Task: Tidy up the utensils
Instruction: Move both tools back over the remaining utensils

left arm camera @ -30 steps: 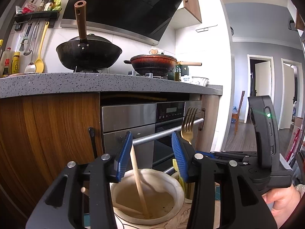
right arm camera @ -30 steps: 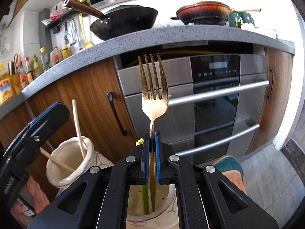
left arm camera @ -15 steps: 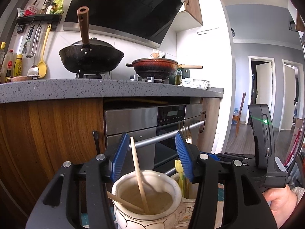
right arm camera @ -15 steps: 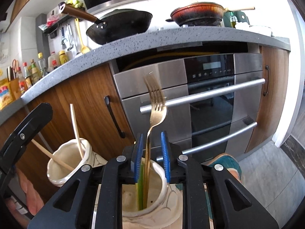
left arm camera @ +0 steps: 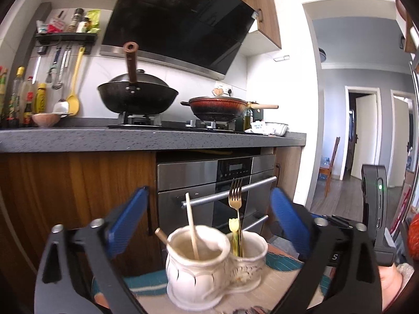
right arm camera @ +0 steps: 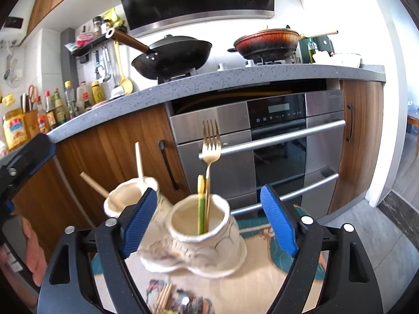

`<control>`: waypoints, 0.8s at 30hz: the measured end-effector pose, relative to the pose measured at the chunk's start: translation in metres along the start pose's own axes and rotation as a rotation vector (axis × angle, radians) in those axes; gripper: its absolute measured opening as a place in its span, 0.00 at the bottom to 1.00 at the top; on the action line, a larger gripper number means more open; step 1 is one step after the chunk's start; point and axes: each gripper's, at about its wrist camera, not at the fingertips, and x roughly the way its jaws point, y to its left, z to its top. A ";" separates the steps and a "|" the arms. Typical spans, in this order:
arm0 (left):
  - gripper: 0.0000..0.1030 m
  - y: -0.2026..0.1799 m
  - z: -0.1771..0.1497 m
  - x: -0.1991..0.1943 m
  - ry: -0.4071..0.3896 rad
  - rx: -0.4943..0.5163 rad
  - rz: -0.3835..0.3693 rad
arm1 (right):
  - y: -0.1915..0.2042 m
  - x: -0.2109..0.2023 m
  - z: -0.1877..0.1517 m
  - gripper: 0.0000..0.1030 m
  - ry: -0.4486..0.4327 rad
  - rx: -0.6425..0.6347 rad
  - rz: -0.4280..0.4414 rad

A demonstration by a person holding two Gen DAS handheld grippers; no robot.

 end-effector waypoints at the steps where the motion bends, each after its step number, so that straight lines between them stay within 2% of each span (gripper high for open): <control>1: 0.94 0.001 -0.001 -0.005 0.004 -0.006 0.004 | 0.002 -0.005 -0.004 0.87 0.000 -0.006 -0.001; 11: 0.95 0.005 -0.040 -0.040 0.124 -0.033 0.060 | 0.001 -0.031 -0.049 0.92 0.052 -0.021 -0.041; 20: 0.94 0.020 -0.091 -0.038 0.293 -0.130 0.074 | -0.004 -0.048 -0.087 0.92 0.124 -0.024 -0.059; 24: 0.94 0.015 -0.115 -0.032 0.381 -0.109 0.091 | -0.003 -0.052 -0.103 0.92 0.170 -0.028 -0.047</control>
